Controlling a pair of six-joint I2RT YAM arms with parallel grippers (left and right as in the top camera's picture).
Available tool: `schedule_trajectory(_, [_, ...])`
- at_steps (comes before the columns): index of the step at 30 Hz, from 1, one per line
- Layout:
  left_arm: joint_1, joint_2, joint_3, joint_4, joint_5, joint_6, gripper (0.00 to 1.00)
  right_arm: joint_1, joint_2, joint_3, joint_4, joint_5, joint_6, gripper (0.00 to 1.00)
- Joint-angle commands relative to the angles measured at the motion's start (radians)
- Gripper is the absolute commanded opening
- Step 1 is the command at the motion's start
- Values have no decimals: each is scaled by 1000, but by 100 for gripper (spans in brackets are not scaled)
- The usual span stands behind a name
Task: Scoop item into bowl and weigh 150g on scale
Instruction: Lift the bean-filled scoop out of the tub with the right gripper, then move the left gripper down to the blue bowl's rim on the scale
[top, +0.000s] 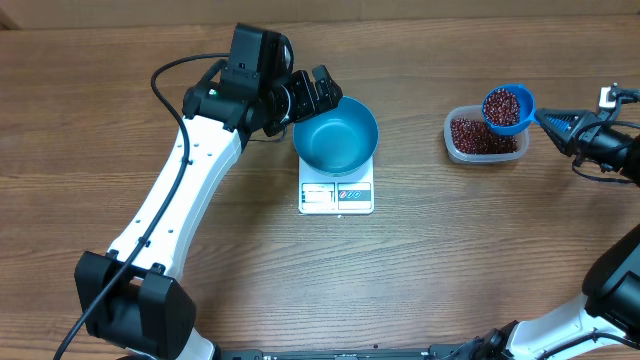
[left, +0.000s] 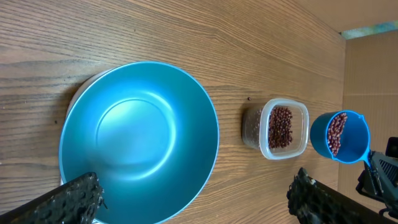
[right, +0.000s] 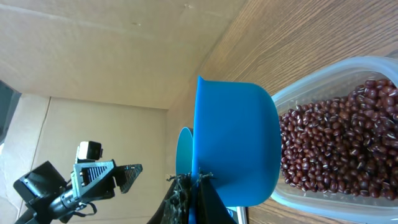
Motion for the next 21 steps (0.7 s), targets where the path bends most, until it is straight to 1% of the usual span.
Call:
schedule_trajectory(1, [2,-22,21,1,-8,15,99,-1,1,-4,-6,36,0,4])
schedule_trajectory(4, [2,-22,21,0,-8,15,99,-1,1,-5,-29,89,-4,4])
schedule_trajectory(13, [2,-22,21,3,-13,14,100,-1,1,-5,-38,85,-12,4])
schedule_trajectory(17, [2,-22,21,11,-150,14,99,-1,1,-5,-38,85,-12,4])
schedule_trajectory(21, [2,-22,21,16,-156,-4,100,-1,1,-4,-35,85,-12,4])
